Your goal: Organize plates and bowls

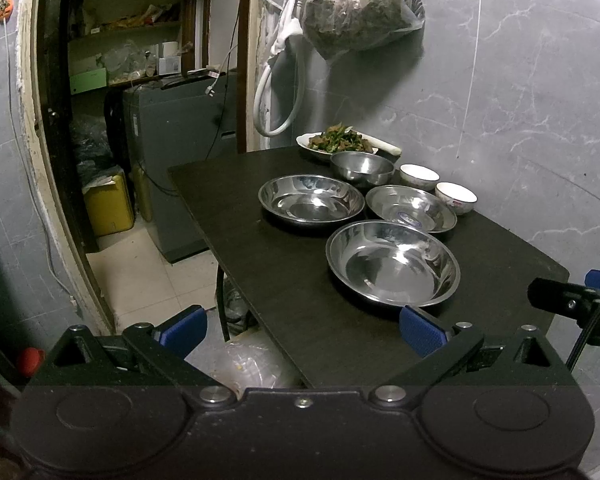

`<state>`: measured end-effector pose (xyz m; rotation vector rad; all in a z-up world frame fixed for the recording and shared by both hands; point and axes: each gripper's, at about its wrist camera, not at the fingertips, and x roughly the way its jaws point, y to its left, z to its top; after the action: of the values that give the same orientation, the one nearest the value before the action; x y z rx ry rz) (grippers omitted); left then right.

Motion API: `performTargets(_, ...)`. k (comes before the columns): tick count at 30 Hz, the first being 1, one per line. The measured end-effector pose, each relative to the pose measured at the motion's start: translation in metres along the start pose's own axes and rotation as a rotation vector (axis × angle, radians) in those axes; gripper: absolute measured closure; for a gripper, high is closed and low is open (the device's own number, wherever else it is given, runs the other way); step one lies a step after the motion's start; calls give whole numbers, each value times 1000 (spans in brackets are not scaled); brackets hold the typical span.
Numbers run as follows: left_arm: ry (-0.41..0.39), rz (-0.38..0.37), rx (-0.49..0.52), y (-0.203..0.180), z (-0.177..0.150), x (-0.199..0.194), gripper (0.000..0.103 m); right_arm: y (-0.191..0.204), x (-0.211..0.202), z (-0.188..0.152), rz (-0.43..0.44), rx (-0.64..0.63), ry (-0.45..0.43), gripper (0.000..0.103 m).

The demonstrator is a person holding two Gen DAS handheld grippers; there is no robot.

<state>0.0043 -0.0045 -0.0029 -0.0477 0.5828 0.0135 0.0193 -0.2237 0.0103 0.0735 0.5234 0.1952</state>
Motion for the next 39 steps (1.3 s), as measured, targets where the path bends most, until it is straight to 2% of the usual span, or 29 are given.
performTargets(32,5,-3,-1,-2,-2,10,1,0,1,2,-5,0,2,0)
performTargets(39,5,31,-22,-2,-6,16,1,1,5,5,-33,-12,38,0)
